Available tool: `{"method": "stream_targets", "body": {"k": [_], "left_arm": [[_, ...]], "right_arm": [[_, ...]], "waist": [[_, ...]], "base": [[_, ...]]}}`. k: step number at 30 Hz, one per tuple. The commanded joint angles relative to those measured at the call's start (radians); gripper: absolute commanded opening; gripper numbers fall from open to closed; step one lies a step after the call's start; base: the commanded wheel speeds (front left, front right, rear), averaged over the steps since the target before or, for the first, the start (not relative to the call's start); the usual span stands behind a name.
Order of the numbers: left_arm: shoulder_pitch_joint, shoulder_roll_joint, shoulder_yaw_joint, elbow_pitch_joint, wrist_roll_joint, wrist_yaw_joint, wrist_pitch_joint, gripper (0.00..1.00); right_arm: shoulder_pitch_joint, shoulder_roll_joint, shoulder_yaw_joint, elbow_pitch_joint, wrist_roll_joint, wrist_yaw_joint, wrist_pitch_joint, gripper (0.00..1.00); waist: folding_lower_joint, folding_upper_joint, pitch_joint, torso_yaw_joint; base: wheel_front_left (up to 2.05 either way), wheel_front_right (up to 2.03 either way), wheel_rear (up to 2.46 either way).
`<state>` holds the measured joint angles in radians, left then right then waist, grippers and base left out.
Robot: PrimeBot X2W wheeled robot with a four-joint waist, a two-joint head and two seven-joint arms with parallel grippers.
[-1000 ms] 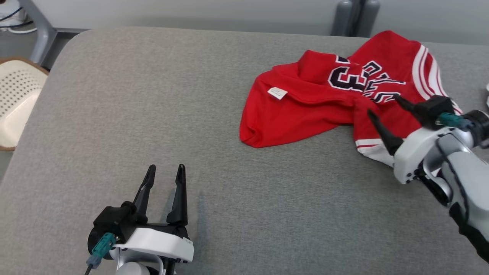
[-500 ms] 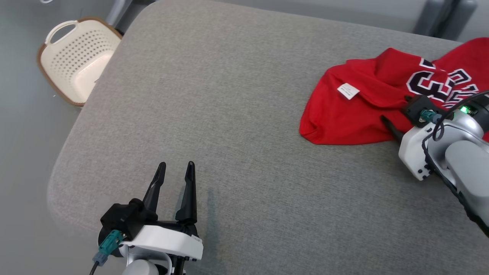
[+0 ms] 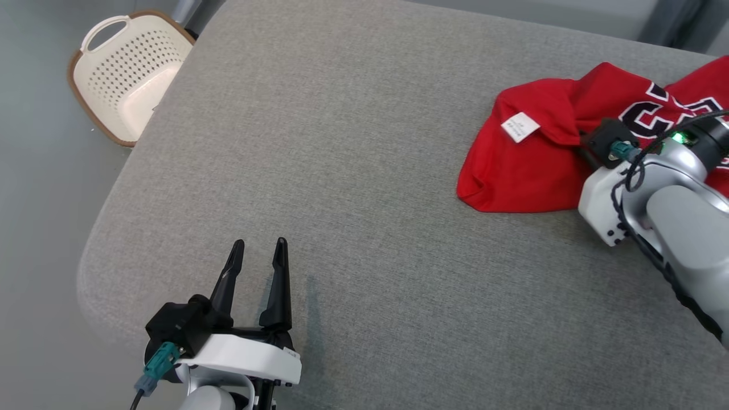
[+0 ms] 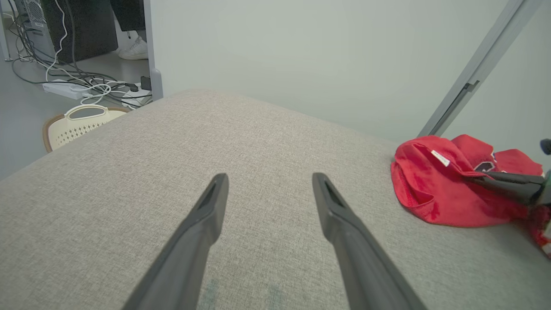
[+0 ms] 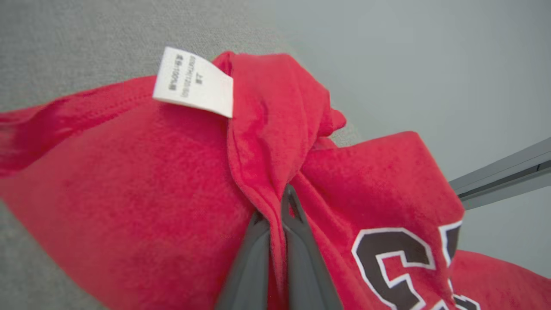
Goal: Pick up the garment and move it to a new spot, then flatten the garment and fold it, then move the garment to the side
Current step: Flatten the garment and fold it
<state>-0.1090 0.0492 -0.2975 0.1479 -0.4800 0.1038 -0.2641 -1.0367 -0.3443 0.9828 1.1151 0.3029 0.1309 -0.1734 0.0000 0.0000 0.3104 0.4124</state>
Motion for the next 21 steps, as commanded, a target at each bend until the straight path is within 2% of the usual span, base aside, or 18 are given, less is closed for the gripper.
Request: {"method": "stream_targets", "body": {"k": [1,9,17,21], "left_arm": [[-0.006,0.003,0.008,0.000,0.008,0.001,0.000,1.00],[-0.001,0.003,0.031,0.003,0.035,-0.007,0.000,1.00],[0.014,0.003,0.064,0.000,0.053,-0.013,0.000,1.00],[0.013,0.003,0.075,-0.002,0.061,-0.015,0.000,1.00]], "right_arm": [[-0.007,0.005,0.013,-0.012,0.008,0.000,-0.020,0.00],[0.018,0.009,0.040,-0.157,0.052,0.000,-0.086,0.00],[0.200,-0.042,0.095,-0.456,0.072,0.000,-0.092,0.00],[0.289,-0.054,0.102,-0.548,0.079,0.000,-0.074,0.00]], "waist": [[0.0000,0.0000,-0.004,-0.020],[0.0000,0.0000,-0.029,-0.101],[0.0000,0.0000,-0.060,-0.180],[0.0000,0.0000,-0.068,-0.205]], "base": [[0.00,0.00,0.00],[0.00,0.00,0.00],[0.00,0.00,0.00],[0.00,0.00,0.00]]}}
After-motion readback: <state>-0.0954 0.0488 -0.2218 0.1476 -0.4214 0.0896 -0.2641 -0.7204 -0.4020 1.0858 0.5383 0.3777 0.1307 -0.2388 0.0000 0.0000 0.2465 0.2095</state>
